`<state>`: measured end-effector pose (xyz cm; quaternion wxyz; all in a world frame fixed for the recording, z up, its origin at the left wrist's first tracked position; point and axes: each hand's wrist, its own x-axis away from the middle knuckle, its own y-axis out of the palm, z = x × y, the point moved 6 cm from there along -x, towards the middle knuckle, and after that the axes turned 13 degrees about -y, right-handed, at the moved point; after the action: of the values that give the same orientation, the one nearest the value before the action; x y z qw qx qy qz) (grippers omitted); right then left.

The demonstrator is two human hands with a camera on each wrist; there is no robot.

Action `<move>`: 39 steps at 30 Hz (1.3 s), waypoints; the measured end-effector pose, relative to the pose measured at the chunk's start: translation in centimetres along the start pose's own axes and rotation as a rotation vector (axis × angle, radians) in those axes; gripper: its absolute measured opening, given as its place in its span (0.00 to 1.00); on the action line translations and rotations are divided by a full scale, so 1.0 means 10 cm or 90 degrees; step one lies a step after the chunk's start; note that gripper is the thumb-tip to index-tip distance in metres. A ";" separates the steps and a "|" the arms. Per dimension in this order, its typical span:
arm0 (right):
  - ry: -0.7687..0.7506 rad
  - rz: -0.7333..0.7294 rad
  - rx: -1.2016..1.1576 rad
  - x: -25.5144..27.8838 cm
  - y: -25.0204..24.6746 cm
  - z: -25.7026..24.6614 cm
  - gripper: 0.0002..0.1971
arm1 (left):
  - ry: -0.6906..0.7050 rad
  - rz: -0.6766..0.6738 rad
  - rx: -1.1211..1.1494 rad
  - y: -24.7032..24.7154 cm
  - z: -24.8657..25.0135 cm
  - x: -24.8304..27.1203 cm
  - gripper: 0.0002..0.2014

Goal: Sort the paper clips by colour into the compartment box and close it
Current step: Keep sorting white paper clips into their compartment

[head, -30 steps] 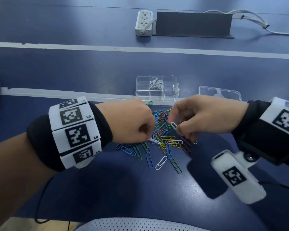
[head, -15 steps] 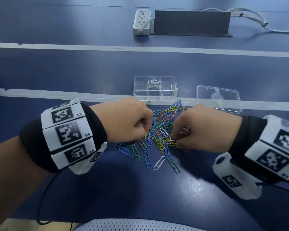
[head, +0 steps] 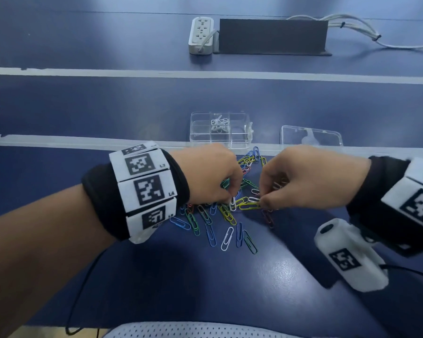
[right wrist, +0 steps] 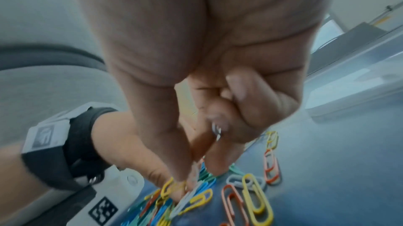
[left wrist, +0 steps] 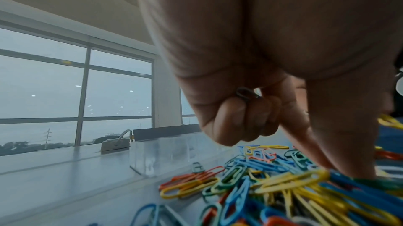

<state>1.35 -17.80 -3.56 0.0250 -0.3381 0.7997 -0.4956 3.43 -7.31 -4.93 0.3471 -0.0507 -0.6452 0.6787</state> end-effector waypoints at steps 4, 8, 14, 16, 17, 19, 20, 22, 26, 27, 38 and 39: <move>0.019 -0.022 -0.147 0.03 0.01 0.13 0.05 | 0.002 -0.006 -0.006 0.00 0.01 0.00 0.08; 0.016 -0.048 -0.317 0.04 0.05 0.16 0.04 | 0.034 -0.021 -0.016 -0.01 0.09 -0.02 0.12; 0.031 -0.041 -0.323 0.01 0.07 0.23 0.08 | 0.024 -0.037 -0.007 0.02 0.09 -0.03 0.05; 0.060 -0.032 -0.311 0.00 0.10 0.25 0.07 | 0.018 -0.035 0.017 0.00 0.06 -0.02 0.04; 0.069 -0.023 -0.302 -0.02 0.11 0.25 0.06 | 0.016 -0.034 0.026 -0.01 0.05 -0.01 0.04; 0.071 0.000 -0.304 -0.04 0.11 0.24 0.07 | 0.015 -0.032 0.044 -0.04 0.02 0.01 0.04; 0.075 0.017 -0.321 -0.06 0.10 0.23 0.08 | 0.015 -0.030 0.054 -0.05 0.00 0.02 0.06; 0.079 0.036 -0.344 -0.07 0.09 0.21 0.08 | 0.005 -0.027 0.075 -0.08 -0.05 0.03 0.10; 0.039 0.031 -0.236 -0.07 0.05 0.16 0.17 | -0.017 -0.007 0.111 -0.11 -0.13 0.03 0.05; 0.033 0.035 -0.165 -0.07 0.03 0.15 0.18 | -0.026 -0.003 0.120 -0.12 -0.15 0.03 0.05; 0.066 0.026 0.172 -0.08 0.00 0.10 0.06 | -0.109 0.040 0.246 -0.27 -0.28 0.10 0.10; 0.061 0.025 0.185 -0.07 0.00 0.09 0.06 | -0.118 0.038 0.253 -0.27 -0.30 0.10 0.10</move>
<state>2.23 -18.13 -4.26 0.0447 -0.2912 0.7262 -0.6211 5.34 -4.39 -2.52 0.2693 0.0621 -0.5259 0.8044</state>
